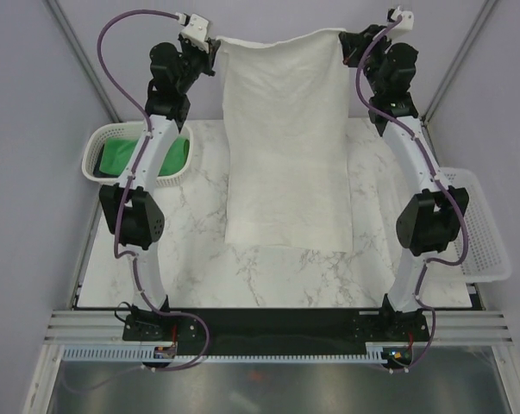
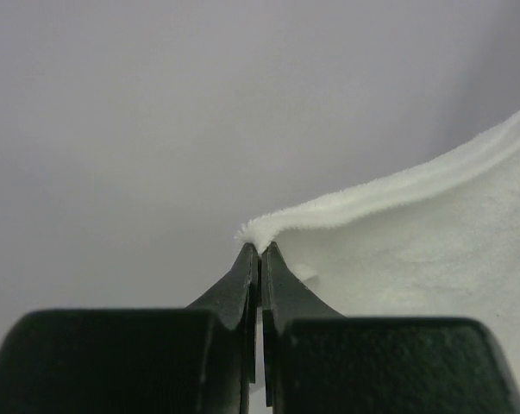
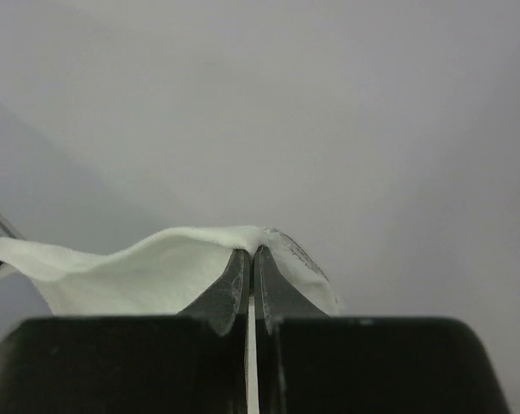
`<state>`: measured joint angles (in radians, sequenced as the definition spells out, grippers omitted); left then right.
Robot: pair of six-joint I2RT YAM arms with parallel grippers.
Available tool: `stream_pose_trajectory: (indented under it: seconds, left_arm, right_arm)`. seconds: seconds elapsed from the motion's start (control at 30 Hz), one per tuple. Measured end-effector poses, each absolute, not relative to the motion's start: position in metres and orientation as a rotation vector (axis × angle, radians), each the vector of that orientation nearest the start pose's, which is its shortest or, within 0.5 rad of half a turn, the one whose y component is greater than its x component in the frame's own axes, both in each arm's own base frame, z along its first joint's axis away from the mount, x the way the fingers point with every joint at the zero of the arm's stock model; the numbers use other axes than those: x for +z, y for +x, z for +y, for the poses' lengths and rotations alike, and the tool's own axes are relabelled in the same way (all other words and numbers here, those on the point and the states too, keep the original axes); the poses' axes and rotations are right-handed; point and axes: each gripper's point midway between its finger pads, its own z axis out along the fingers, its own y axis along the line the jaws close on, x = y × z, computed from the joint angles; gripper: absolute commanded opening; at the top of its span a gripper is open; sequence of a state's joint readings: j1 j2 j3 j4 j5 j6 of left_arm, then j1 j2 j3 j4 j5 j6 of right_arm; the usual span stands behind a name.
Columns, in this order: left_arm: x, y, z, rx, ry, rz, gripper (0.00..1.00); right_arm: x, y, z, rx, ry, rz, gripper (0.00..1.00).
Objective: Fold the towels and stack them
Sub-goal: Flatten out the crumpled towel, then fold the towel
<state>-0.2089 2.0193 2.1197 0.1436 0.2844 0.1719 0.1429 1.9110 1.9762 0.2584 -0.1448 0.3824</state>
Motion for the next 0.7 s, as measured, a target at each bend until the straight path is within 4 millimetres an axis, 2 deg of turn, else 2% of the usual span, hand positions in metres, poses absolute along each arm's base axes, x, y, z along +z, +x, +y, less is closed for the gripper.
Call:
stream_pose_trajectory:
  seconds: [0.07,0.2,0.33,0.4,0.5,0.7]
  left_arm:
    - [0.434,0.609,-0.168,-0.232,0.500,1.278,0.02]
    - [0.397,0.618,-0.172,-0.275,0.547,1.332,0.02]
    - [0.368,0.611,-0.184,-0.331,0.604,1.363,0.02]
    - [0.347,0.601,-0.188,-0.367,0.640,1.399,0.02]
    - [0.321,0.582,-0.191,-0.412,0.681,1.450,0.02]
    - [0.291,0.539,-0.191,-0.465,0.745,1.511,0.02]
  right_arm:
    - [0.450,0.602,0.117,0.547,0.034,1.315,0.00]
    - [0.399,0.622,0.098,0.542,0.047,1.411,0.00]
    - [0.377,0.623,0.091,0.524,0.016,1.480,0.00]
    - [0.368,0.618,0.090,0.515,-0.003,1.509,0.00]
    - [0.340,0.598,0.090,0.506,-0.027,1.601,0.00]
    - [0.290,0.550,0.091,0.498,-0.039,1.784,0.00]
